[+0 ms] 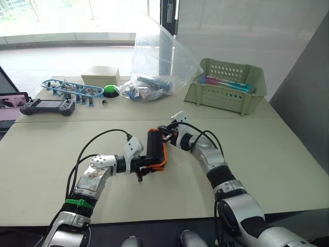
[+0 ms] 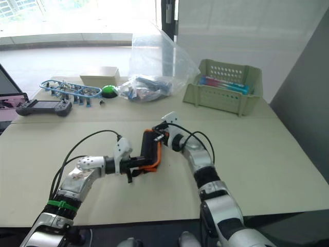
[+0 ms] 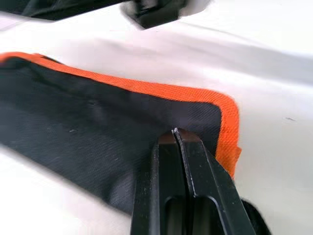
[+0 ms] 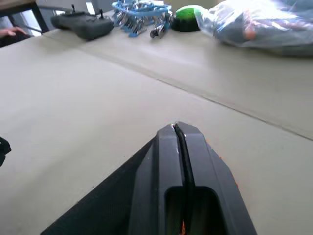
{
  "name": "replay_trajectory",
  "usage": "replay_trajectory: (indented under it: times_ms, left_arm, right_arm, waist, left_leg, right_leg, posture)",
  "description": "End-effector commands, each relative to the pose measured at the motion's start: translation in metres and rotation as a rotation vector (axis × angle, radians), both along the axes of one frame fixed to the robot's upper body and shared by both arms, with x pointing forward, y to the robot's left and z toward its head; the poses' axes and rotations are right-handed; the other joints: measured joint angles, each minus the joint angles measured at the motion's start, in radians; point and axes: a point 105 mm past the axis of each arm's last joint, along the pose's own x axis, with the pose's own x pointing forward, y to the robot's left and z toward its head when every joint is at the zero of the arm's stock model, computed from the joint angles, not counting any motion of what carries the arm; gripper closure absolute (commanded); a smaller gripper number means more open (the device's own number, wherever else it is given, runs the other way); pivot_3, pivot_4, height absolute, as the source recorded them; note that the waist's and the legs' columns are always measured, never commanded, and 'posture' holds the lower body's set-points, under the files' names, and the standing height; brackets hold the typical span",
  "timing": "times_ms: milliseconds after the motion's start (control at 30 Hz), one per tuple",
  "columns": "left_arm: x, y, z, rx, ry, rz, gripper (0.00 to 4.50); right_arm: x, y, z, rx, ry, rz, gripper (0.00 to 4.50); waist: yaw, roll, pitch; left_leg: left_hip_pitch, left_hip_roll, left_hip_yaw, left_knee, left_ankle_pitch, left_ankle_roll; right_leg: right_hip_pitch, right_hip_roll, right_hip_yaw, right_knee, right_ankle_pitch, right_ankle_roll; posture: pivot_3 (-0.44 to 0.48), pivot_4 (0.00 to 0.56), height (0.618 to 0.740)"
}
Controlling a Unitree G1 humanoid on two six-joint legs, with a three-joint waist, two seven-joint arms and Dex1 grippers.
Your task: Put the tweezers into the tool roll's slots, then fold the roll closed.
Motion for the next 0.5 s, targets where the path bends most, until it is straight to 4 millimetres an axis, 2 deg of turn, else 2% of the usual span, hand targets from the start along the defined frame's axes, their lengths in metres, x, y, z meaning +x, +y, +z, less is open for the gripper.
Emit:
replay_trajectory:
  times_ms: [33,100,133,167,300,500]
  left_arm:
    - [-0.007,0.026,0.034,-0.024,-0.126,0.050,4.49]
    - [-0.015,0.044,0.041,-0.023,-0.123,0.083,4.49]
    - [-0.019,0.056,0.044,-0.017,-0.123,0.104,3.94]
    - [-0.024,0.067,0.046,-0.012,-0.114,0.119,3.68]
    - [-0.046,0.116,0.048,0.012,-0.064,0.182,2.36]
    - [-0.071,0.167,0.040,0.087,-0.005,0.279,0.40]
  right_arm:
    - [-0.026,-0.026,0.032,0.027,-0.084,-0.005,4.50]
    - [-0.043,-0.053,0.031,0.003,-0.081,-0.038,4.50]
    - [-0.051,-0.068,0.028,-0.017,-0.072,-0.063,4.50]
    - [-0.059,-0.082,0.026,-0.034,-0.064,-0.083,4.50]
    - [-0.090,-0.134,0.017,-0.119,-0.052,-0.141,3.31]
    - [-0.122,-0.194,-0.010,-0.241,0.020,-0.189,1.33]
  waist:
    - [0.006,0.000,0.000]
    - [0.015,0.000,0.000]
    - [0.020,0.000,0.000]
    - [0.022,0.000,0.000]
    - [0.023,0.000,0.001]
    - [0.023,0.001,0.002]
  left_leg:
    - [-0.002,0.000,0.000,0.000,0.000,0.000]
    - [-0.010,0.000,0.000,-0.001,0.000,0.000]
    - [-0.012,-0.001,0.000,0.000,0.000,0.000]
    - [-0.013,-0.001,0.000,0.000,0.000,-0.001]
    - [-0.013,-0.002,0.001,0.000,-0.001,-0.001]
    - [-0.006,-0.001,0.004,0.000,-0.001,-0.001]
  right_leg:
    - [-0.003,-0.001,0.000,0.000,0.000,0.000]
    - [-0.010,-0.003,0.000,0.000,0.000,0.000]
    - [-0.010,-0.004,-0.001,-0.001,0.000,0.000]
    - [-0.010,-0.004,-0.001,-0.003,0.000,0.000]
    - [-0.009,-0.005,-0.001,-0.008,-0.001,0.001]
    - [-0.003,-0.002,-0.002,-0.012,-0.002,0.001]
  posture:
    - [0.000,0.150,0.740]
    - [0.000,0.150,0.740]
    - [0.000,0.150,0.740]
    - [0.000,0.150,0.740]
    - [0.000,0.150,0.740]
    - [0.000,0.150,0.740]
